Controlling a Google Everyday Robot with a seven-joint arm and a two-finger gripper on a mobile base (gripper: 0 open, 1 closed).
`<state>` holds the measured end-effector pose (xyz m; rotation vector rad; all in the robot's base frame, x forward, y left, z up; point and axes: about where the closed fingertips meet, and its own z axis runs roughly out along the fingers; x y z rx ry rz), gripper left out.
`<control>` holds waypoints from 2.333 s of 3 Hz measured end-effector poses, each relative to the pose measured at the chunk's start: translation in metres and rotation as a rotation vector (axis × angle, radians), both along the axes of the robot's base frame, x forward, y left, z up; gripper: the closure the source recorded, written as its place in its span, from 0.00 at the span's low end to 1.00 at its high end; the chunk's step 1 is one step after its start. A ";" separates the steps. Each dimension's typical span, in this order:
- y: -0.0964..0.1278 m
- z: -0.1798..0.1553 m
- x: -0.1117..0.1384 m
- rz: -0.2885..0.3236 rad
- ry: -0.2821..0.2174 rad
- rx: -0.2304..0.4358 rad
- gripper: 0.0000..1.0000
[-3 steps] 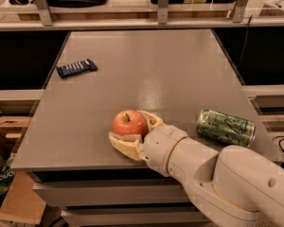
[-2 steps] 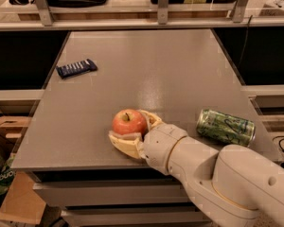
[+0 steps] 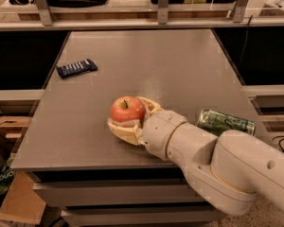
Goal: Move apple near rxbar blueberry
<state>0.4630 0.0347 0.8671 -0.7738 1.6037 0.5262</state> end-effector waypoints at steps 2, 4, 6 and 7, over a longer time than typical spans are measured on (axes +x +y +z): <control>0.031 0.022 0.028 0.082 -0.039 -0.030 1.00; 0.045 0.020 0.036 0.115 -0.052 -0.022 1.00; 0.081 0.016 0.056 0.193 -0.066 0.028 1.00; 0.096 0.019 0.065 0.228 -0.081 0.045 1.00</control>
Offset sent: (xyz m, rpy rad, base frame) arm 0.0565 0.0380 0.0359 -0.0277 -0.0324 0.1360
